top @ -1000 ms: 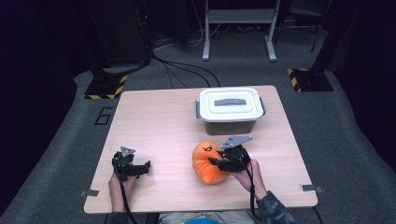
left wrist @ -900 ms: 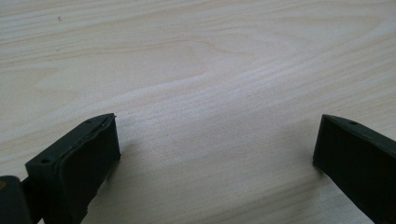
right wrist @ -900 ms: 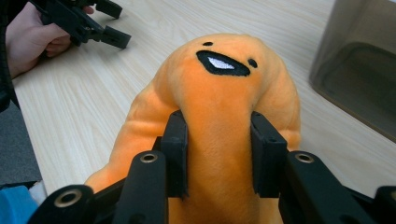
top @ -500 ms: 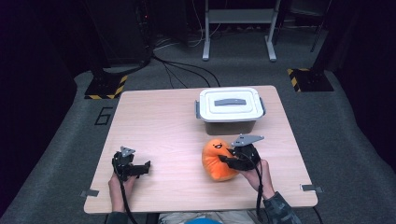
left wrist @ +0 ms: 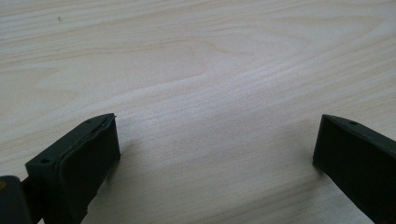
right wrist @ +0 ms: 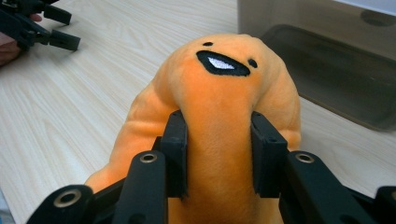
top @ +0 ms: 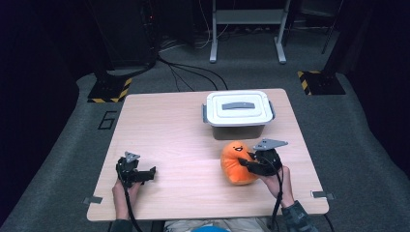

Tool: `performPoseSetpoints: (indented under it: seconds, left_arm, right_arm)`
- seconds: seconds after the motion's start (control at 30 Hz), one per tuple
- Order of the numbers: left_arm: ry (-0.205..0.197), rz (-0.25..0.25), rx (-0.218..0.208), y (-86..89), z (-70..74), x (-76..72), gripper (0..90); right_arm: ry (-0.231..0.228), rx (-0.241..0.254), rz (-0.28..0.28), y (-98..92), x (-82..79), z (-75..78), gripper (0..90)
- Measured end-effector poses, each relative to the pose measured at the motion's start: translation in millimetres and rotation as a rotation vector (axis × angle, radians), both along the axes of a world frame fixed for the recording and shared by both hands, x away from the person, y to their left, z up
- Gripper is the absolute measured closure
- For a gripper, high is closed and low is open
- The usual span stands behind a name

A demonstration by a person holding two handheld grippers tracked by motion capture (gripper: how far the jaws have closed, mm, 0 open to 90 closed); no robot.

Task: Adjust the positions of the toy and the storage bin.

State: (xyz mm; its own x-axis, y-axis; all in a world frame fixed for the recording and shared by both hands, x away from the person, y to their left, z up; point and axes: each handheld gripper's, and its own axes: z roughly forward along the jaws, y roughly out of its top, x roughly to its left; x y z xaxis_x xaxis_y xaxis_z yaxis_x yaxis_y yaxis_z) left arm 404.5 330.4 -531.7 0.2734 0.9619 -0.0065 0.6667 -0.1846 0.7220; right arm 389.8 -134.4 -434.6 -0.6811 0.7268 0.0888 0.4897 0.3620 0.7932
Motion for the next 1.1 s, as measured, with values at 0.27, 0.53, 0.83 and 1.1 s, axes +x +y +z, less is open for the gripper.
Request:
performPoseSetpoints:
  seconds: [0.27,0.53,0.83,1.1]
  left_arm:
    - [0.000,0.000,0.000,0.0,0.0,0.0,0.2]
    - [0.000,0.000,0.000,0.0,0.0,0.0,0.2]
    - [0.000,0.000,0.000,0.0,0.0,0.0,0.2]
    - [0.000,0.000,0.000,0.0,0.0,0.0,0.2]
  right_arm:
    - [-0.007,-0.002,-0.036,-13.6,-0.8,1.5,63.5]
    - [-0.015,-0.007,-0.072,-24.9,-0.6,5.0,63.4]
    - [-0.019,-0.003,-0.112,-39.3,-0.6,5.7,63.4]
    - [-0.020,-0.005,-0.144,-49.4,0.5,6.1,63.4]
